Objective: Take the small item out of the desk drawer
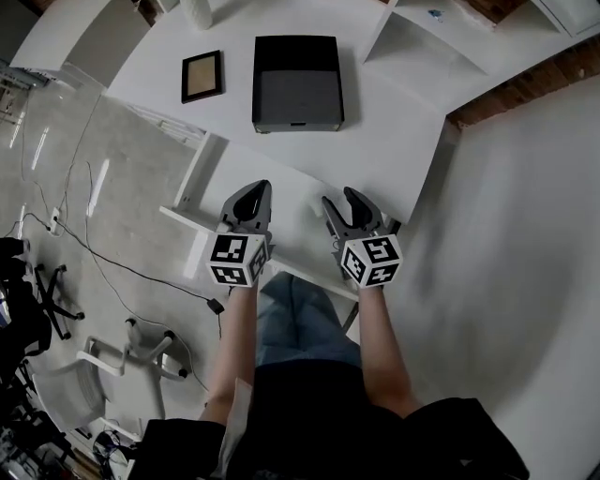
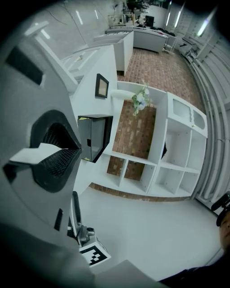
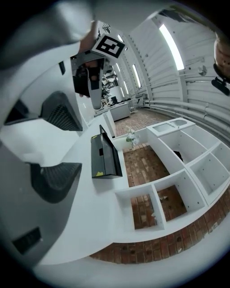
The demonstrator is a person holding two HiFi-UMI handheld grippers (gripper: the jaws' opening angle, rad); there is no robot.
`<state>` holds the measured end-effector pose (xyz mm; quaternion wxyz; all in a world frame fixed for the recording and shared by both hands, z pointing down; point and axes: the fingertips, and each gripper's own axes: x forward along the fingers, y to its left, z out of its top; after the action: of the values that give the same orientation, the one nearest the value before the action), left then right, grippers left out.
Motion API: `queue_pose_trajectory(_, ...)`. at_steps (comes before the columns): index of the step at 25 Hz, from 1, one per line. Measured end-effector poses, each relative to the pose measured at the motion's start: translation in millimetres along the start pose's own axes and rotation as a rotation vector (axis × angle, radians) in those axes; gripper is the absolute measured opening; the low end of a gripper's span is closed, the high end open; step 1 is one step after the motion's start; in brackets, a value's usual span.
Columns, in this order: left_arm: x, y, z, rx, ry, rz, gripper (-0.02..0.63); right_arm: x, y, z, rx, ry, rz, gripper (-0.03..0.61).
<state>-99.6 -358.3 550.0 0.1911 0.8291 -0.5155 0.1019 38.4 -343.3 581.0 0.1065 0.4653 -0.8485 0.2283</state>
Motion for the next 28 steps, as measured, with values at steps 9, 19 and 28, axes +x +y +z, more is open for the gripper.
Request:
queue_pose_trajectory(9,4,6,-40,-0.040,0.053,0.011,0.009,25,-8,-97,0.032,0.212,-0.027,0.206)
queue_pose_trajectory(19,4,19,-57,-0.056,0.068,0.037,0.008,63,-36,-173,-0.025,0.463,-0.156,0.206)
queue_pose_trajectory(28,2,20,-63,-0.066,0.074,0.042,0.008,71,-47,-195,-0.053,0.572,-0.192,0.172)
